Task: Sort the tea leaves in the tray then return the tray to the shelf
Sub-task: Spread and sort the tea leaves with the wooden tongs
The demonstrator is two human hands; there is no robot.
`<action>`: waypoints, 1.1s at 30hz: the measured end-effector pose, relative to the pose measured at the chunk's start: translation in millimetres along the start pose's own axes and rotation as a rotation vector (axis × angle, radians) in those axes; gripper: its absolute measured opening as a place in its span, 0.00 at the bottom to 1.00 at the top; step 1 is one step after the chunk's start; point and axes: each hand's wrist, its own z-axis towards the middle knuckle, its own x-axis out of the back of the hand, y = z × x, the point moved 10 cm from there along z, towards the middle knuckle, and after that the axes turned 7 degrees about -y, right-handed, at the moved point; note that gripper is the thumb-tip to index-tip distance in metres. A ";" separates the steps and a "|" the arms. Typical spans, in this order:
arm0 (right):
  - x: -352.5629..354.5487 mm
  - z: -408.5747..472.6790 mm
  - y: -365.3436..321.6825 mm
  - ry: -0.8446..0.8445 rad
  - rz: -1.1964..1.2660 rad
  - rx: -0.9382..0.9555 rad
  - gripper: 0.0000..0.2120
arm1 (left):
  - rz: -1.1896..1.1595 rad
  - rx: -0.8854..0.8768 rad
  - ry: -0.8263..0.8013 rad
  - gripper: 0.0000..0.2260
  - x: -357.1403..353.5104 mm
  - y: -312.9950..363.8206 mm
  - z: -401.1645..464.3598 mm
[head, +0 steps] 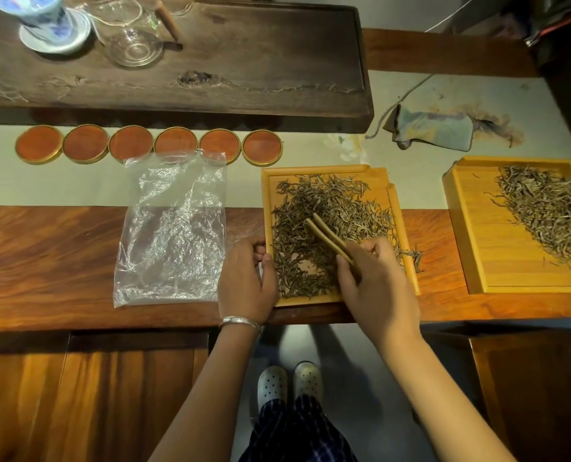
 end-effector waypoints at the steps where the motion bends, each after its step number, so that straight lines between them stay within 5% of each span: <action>1: -2.1 5.6 -2.4 -0.011 -0.045 -0.004 0.11 | 0.004 -0.002 0.002 0.04 0.0 0.3 0.0; 18: -12.5 44.4 -16.4 -0.035 -0.103 -0.012 0.11 | 0.014 -0.013 -0.010 0.03 -0.5 0.2 0.6; 33: -11.1 64.8 -29.7 -0.035 -0.111 0.016 0.11 | -0.002 0.005 -0.039 0.11 -4.4 -2.3 1.0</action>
